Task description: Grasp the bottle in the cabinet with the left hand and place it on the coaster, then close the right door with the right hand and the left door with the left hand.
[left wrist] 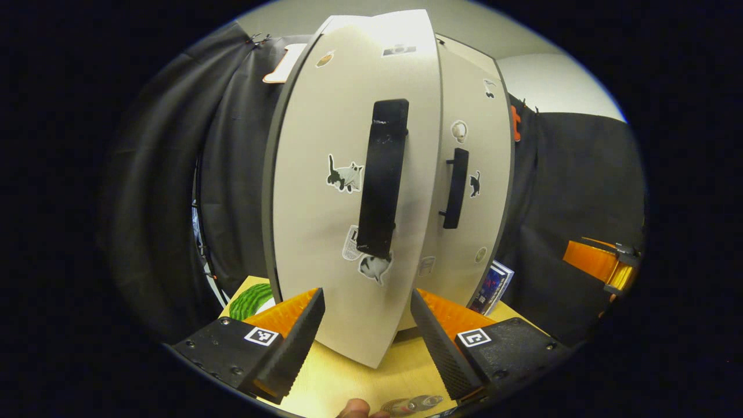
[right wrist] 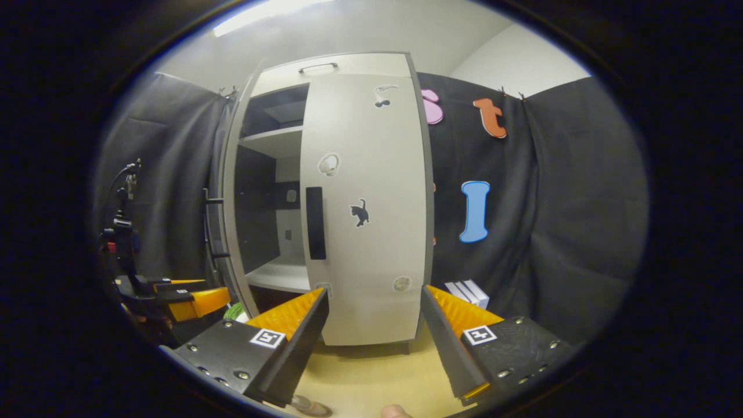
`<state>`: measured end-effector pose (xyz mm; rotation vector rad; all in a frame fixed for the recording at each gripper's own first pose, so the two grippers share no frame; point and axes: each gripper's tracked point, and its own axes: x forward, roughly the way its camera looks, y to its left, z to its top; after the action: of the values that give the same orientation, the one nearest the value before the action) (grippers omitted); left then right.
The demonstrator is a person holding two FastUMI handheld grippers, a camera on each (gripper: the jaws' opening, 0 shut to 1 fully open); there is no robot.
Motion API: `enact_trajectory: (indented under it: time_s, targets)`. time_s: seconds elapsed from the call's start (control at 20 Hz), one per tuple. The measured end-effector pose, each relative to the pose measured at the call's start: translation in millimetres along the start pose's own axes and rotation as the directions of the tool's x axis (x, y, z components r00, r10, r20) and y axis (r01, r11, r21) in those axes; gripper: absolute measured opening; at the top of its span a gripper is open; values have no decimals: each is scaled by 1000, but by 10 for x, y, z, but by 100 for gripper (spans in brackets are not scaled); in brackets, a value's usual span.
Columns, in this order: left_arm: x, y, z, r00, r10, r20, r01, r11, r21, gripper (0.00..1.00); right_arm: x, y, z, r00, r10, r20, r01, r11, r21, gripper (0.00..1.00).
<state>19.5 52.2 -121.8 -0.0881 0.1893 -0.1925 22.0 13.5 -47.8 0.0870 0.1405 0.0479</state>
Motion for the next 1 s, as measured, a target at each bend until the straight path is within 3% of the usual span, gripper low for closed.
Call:
enact_trajectory:
  time_s: [0.1, 0.25, 0.3, 0.4, 0.45, 0.55, 0.6, 0.65, 0.9, 0.95, 1.0]
  targets:
    - [-17, -55, 6, 1000, 4, -5, -4, 1000, 13, 92, -18, -98, -5, 1000, -17, 2, 17, 1000, 6, 96]
    - [-54, -112, 70, 1000, 23, 2, -23, 999, 31, 92, -13, -215, 2, 999, -33, 6, 33, 999, 9, 96]
    - [-81, -121, 109, 999, 33, 8, -33, 999, 32, 96, -3, -251, 18, 999, -36, 9, 36, 999, 8, 96]
    - [-137, -111, 214, 998, 60, 29, -61, 998, 28, 96, 12, -290, 29, 999, -37, 15, 37, 999, 0, 93]
    - [-161, -110, 279, 996, 75, 39, -76, 997, 25, 92, 27, -308, 37, 999, -37, 18, 38, 999, -8, 96]
    - [-214, -95, 436, 992, 104, 67, -106, 994, 23, 96, 50, -321, 87, 999, -32, 30, 33, 999, -23, 96]
    - [-249, -87, 548, 989, 117, 88, -120, 992, 28, 92, 57, -310, 135, 999, -27, 40, 29, 999, -29, 93]
    - [-270, -83, 650, 986, 129, 108, -134, 990, 35, 96, 62, -307, 188, 998, -21, 53, 23, 999, -32, 96]
    - [-421, -250, 1179, 962, 165, 219, -180, 982, 54, 96, 37, -307, 522, 993, -7, 115, 14, 998, -55, 96]
    - [-438, -301, 1241, 959, 168, 229, -184, 982, 50, 92, 24, -305, 617, 992, -2, 128, 10, 998, -61, 96]
    - [-454, -361, 1305, 958, 168, 234, -184, 982, 48, 95, 8, -318, 718, 990, 3, 143, 6, 998, -60, 96]
